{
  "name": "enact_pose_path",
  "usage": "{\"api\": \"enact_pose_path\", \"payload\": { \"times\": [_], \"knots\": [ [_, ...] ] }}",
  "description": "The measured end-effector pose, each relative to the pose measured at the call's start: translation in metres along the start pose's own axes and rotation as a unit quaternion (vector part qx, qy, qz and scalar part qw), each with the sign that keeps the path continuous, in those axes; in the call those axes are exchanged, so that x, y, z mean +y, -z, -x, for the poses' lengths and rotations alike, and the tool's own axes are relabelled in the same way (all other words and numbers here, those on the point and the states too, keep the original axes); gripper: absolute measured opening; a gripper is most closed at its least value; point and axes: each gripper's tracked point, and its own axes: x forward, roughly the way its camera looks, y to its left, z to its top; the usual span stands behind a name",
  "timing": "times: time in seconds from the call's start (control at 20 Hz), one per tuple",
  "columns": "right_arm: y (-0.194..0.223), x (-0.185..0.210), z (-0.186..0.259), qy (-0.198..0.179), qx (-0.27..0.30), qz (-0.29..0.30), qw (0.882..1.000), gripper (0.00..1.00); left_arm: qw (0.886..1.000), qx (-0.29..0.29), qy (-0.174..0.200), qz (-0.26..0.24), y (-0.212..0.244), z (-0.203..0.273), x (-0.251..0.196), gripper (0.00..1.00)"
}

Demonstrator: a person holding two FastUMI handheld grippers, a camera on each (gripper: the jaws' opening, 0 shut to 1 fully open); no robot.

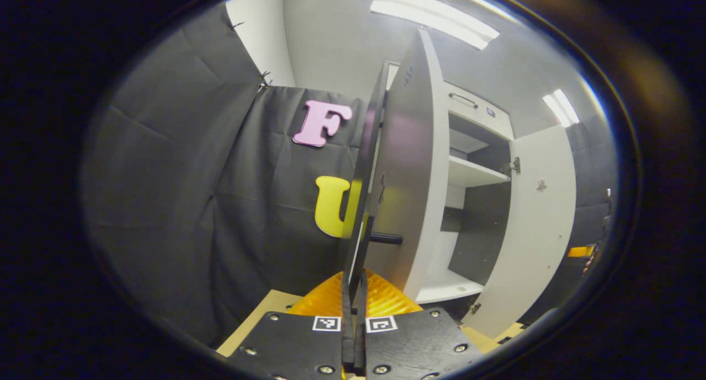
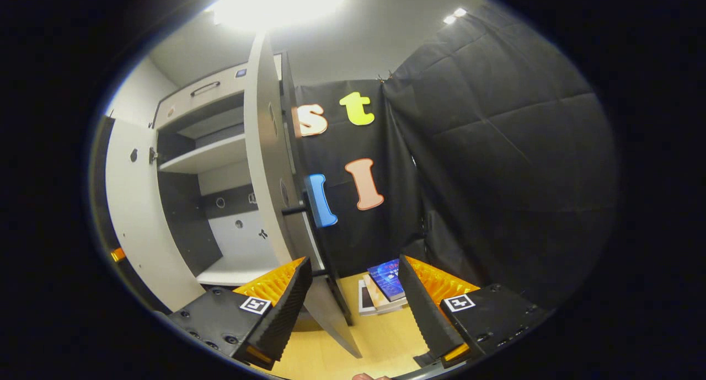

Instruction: Open the right door of the double-door shoe cabinet with the right hand, and open the left door with the left hand.

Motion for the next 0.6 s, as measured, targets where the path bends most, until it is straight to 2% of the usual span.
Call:
{"api": "enact_pose_path", "payload": {
  "times": [0.3, 0.5, 0.55, 0.6],
  "knots": [
    [-0.022, 0.002, 0.013, -0.003, -0.021, 0.002, 1.000, 0.98, 1.000, -0.009, -0.027, 0.009, -0.016, 0.009, 0.006, 0.02],
    [-0.026, 0.026, 0.013, -0.027, -0.026, 0.022, 0.999, 0.97, 0.997, -0.029, -0.061, -0.040, -0.028, 0.021, 0.010, 0.01],
    [-0.027, 0.032, 0.013, -0.032, -0.026, 0.027, 0.999, 0.97, 0.996, -0.025, -0.066, -0.059, -0.026, 0.021, 0.007, 0.05],
    [-0.027, 0.039, 0.015, -0.040, -0.026, 0.028, 0.998, 0.97, 0.994, -0.025, -0.068, -0.078, -0.025, 0.020, 0.008, 0.13]
  ]
}}
